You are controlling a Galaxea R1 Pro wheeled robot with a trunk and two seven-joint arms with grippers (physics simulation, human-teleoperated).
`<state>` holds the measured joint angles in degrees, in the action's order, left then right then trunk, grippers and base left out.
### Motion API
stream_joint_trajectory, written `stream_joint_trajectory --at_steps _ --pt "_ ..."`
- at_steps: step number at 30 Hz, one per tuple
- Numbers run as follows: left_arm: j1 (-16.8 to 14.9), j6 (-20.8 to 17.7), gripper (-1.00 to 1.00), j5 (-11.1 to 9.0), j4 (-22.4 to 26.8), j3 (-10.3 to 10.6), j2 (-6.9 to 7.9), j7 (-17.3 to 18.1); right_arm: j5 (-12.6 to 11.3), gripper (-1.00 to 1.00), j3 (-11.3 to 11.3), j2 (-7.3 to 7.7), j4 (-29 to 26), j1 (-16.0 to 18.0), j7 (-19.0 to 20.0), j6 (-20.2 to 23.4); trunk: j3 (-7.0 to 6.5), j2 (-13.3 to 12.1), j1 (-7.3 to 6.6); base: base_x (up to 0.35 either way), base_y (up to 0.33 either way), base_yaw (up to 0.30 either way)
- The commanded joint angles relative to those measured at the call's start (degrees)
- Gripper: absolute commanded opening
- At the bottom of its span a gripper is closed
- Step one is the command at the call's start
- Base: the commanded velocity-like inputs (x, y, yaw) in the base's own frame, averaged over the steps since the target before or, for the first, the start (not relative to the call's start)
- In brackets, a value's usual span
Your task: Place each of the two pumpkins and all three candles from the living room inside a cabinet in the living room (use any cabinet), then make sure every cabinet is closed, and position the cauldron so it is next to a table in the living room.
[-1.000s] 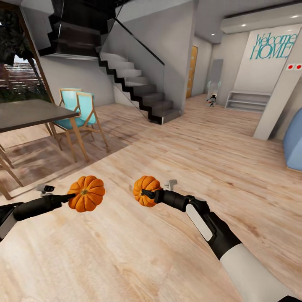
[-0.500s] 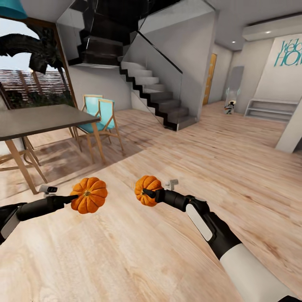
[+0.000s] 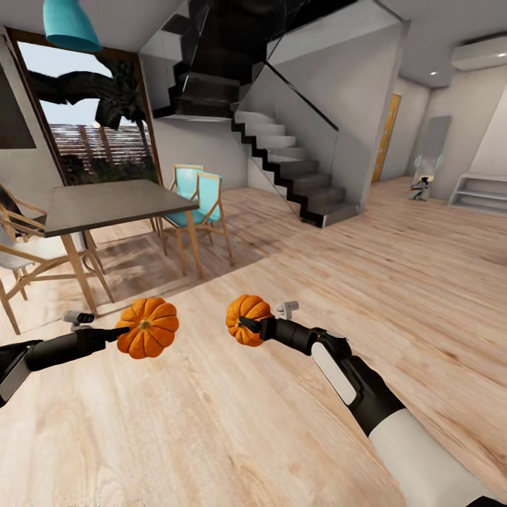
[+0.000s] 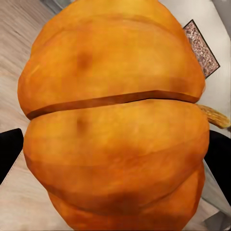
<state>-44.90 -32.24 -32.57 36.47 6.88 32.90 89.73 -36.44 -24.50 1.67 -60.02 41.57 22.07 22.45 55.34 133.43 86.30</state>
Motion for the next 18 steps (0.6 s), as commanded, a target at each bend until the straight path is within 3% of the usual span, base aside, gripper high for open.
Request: stream_joint_trajectory --at_steps 1,4,14,16,18 --pt "0.0 0.1 -1.00 0.0 0.0 0.0 0.03 0.0 -0.1 -1.00 -0.4 -0.17 0.0 0.0 0.0 0.0 -0.24 -0.4 -0.23 0.000 0.000 0.250" --pt "0.0 0.0 -1.00 -0.1 0.0 0.0 0.25 0.3 0.0 -1.00 -2.1 -0.76 0.1 0.0 -0.1 -0.1 -0.95 -1.6 -0.89 0.000 0.000 0.250" --pt "0.0 -0.2 -1.00 0.1 -0.8 0.0 -0.30 0.3 0.1 -1.00 -2.4 -1.24 0.4 0.0 -0.2 -0.1 -3.12 -5.2 -2.86 0.000 0.000 0.250" --pt "0.1 -0.1 -1.00 0.0 -1.4 0.0 -0.43 -2.7 0.2 -1.00 -2.4 -2.18 1.4 0.0 -0.2 -0.1 -3.23 -5.2 -2.86 0.000 0.000 0.250" --pt "0.1 -0.1 -1.00 0.0 -1.7 0.0 -0.46 -3.5 0.3 -1.00 -2.4 -2.43 1.7 0.0 -0.4 -0.1 -3.34 -5.2 -2.86 0.000 0.000 0.250"
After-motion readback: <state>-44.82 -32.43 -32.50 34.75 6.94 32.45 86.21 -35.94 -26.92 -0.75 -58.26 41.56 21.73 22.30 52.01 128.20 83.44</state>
